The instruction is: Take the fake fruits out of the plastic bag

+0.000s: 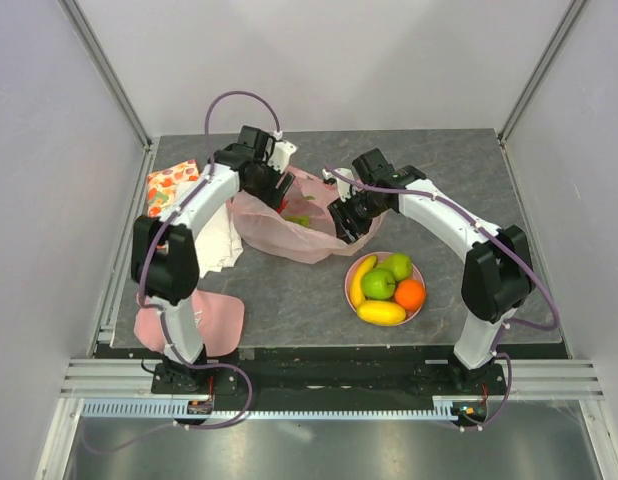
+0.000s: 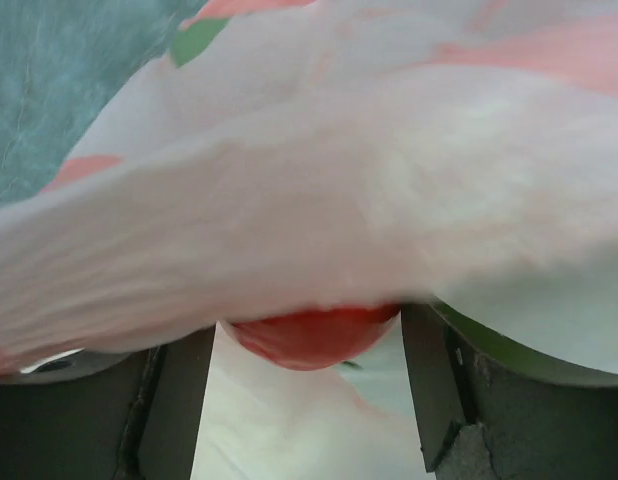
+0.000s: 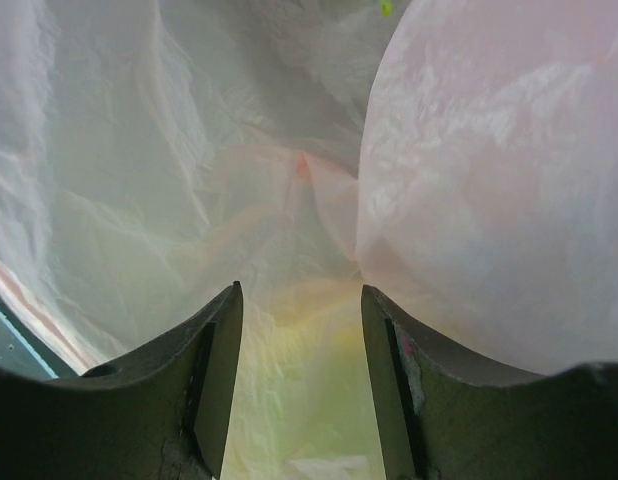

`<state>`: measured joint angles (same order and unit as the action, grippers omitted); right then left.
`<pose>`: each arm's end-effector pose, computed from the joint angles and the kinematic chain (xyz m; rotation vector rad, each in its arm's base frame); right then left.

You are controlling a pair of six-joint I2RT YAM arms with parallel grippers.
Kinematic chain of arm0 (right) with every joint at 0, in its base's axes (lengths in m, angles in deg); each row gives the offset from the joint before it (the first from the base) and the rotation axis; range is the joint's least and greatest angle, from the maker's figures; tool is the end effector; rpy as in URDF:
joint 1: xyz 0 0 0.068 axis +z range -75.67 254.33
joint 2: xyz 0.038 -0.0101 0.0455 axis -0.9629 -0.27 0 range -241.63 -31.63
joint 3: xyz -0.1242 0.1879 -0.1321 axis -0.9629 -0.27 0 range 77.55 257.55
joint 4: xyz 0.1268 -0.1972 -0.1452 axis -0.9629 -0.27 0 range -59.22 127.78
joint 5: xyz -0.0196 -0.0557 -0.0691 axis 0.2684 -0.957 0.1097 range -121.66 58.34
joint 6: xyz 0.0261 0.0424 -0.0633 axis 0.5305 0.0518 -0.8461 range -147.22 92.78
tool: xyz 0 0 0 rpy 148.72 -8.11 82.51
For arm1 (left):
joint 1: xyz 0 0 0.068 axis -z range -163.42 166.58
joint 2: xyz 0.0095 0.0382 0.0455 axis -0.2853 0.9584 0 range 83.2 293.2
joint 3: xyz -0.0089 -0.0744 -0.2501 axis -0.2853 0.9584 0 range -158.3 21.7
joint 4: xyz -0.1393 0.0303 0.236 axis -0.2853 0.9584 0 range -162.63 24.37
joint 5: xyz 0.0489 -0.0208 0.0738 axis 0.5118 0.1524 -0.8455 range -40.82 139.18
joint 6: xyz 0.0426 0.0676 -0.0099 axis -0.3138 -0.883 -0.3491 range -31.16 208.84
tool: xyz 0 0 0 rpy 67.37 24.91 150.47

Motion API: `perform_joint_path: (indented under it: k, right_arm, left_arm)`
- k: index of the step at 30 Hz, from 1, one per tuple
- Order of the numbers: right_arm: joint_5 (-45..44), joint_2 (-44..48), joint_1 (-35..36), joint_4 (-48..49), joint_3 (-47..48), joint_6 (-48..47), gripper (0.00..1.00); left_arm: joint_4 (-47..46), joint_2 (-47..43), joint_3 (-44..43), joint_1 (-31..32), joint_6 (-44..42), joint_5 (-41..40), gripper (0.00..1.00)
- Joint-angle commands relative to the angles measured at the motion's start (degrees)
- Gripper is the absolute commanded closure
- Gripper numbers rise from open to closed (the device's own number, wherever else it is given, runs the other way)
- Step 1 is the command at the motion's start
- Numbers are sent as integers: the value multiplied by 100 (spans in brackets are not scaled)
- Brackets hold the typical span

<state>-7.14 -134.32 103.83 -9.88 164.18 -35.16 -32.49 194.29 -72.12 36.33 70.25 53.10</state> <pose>0.3363 0.2234 0.2218 -0.9924 2.5037 0.6914 0.4258 -0.1580 0.2077 0.8689 2.4208 -0.0959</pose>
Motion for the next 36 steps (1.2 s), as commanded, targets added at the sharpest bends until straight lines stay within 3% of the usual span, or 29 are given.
perform_joint_path:
  k: [1, 5, 13, 16, 20, 23, 26, 27, 31, 36]
  right_arm:
    - [-227, 215, -5, 2, -14, -190, 42]
    - [-351, 136, 4, 20, 12, -243, 41]
    - [-527, 171, -58, -137, 459, -400, 41]
    - [86, 293, -417, -497, 1178, -602, 39]
    - [1493, 382, -1489, -956, 2951, -613, 33]
    - [1600, 645, -2096, -859, 3185, -410, 27]
    - [1661, 961, -2422, -824, 2644, -489, 24]
    - [1819, 1110, -2440, -746, 2361, -489, 20]
    - [2268, 1103, -2440, -438, 903, -138, 19]
    - [2128, 1050, -2440, -332, 864, -102, 17]
  left_arm:
    - [362, -1185, -461, -93, 198, 1688, 89]
    - [556, -1695, -488, -199, 294, 3199, 92]
    - [907, -2152, -664, -235, 373, 4607, 98]
    - [978, -2302, -848, -226, 478, 5213, 98]
    - [1013, -2486, -1208, -94, 558, 5408, 98]
    - [1337, -2574, -1314, 606, 138, 5198, 98]
    - [1803, -2478, -1218, 1265, -434, 4890, 98]
    - [1839, -2434, -1174, 1355, -496, 4846, 98]
    - [1813, -2179, -1086, 1523, -409, 4741, 98]
    - [1717, -2118, -1156, 1593, -400, 4530, 98]
